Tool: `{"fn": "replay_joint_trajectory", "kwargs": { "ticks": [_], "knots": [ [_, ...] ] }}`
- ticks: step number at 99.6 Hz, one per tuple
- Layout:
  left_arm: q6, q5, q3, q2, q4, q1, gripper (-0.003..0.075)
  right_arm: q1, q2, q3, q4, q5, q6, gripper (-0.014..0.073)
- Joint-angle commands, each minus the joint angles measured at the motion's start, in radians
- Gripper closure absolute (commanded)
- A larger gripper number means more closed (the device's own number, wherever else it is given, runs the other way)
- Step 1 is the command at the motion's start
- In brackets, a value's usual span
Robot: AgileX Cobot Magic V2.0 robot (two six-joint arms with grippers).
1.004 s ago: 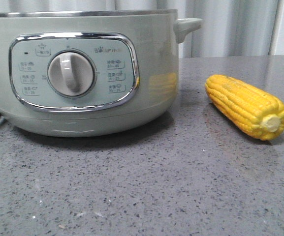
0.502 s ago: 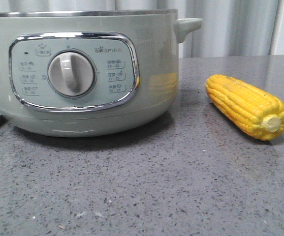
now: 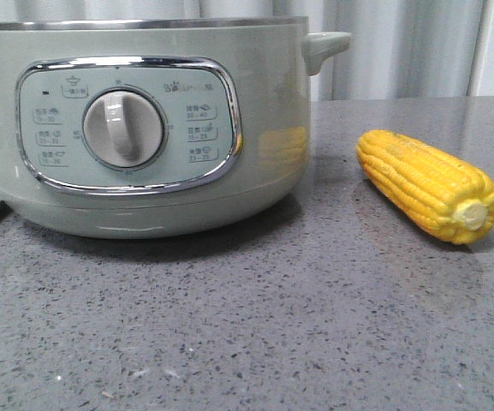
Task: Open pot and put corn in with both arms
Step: 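Lower the right gripper over the yellow corn cob and grasp it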
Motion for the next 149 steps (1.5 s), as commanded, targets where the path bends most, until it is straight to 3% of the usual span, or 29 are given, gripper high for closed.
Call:
{"fn": "replay_joint_trajectory", "kwargs": {
  "ticks": [1, 23, 45, 97, 107, 131, 149],
  "knots": [
    [-0.008, -0.043, -0.037, -0.037, 0.002, 0.002, 0.0344, 0.056, 0.088, -0.086, 0.015, -0.008, -0.014, 0.0261],
    [-0.008, -0.033, -0.037, -0.056, 0.002, 0.002, 0.0344, 0.175, 0.317, -0.228, 0.088, 0.054, -0.014, 0.0263],
    [-0.008, -0.033, -0.037, -0.056, 0.002, 0.002, 0.0345, 0.193, 0.485, -0.311, 0.126, 0.069, -0.014, 0.0263],
    [-0.008, -0.035, -0.037, -0.056, 0.002, 0.002, 0.0345, 0.193, 0.562, -0.320, 0.126, 0.071, -0.006, 0.0267],
    [-0.008, -0.035, -0.037, -0.056, 0.002, 0.002, 0.0345, 0.193, 0.562, -0.320, 0.121, 0.071, -0.006, 0.0334],
    [-0.008, -0.035, -0.037, -0.056, 0.002, 0.002, 0.0345, 0.191, 0.562, -0.320, 0.100, 0.082, -0.006, 0.0627],
    [-0.008, -0.035, -0.037, -0.056, 0.002, 0.002, 0.0345, 0.191, 0.541, -0.320, 0.060, 0.119, -0.006, 0.0662]
  ]
}}
